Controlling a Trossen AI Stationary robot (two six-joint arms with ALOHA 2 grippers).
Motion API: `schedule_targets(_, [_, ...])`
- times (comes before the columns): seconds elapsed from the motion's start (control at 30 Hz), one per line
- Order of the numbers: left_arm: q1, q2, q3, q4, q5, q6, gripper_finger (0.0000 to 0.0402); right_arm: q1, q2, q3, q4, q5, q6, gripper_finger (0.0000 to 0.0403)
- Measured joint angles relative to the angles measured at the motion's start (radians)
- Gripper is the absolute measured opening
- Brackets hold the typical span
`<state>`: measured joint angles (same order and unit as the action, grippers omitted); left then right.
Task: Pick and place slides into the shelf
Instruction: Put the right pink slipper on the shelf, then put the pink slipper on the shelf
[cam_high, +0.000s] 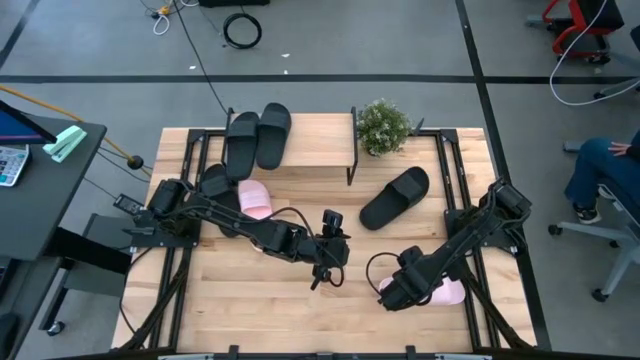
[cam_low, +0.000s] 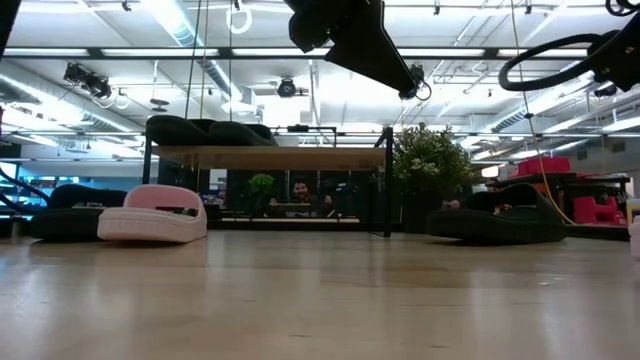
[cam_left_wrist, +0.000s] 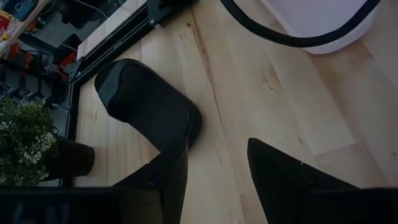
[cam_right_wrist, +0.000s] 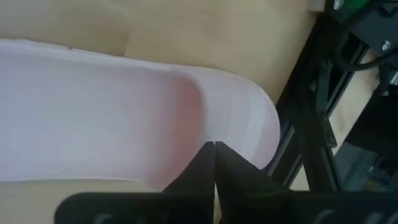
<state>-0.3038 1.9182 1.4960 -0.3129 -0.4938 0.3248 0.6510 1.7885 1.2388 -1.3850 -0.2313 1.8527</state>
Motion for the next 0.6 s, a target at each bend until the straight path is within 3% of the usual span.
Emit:
schedule_targets(0.43, [0.0, 0.0, 0.0, 0.0, 0.0, 0.0, 0.0172, -0.001, 0.0, 0.0, 0.124, -0.044, -0.094, 0.0066])
schedule_targets(0.6, [0.0, 0.0, 0.0, 0.0, 0.0, 0.0, 0.0172, -0.005, -0.001, 0.0, 0.125, -0.022, -0.317, 0.0079])
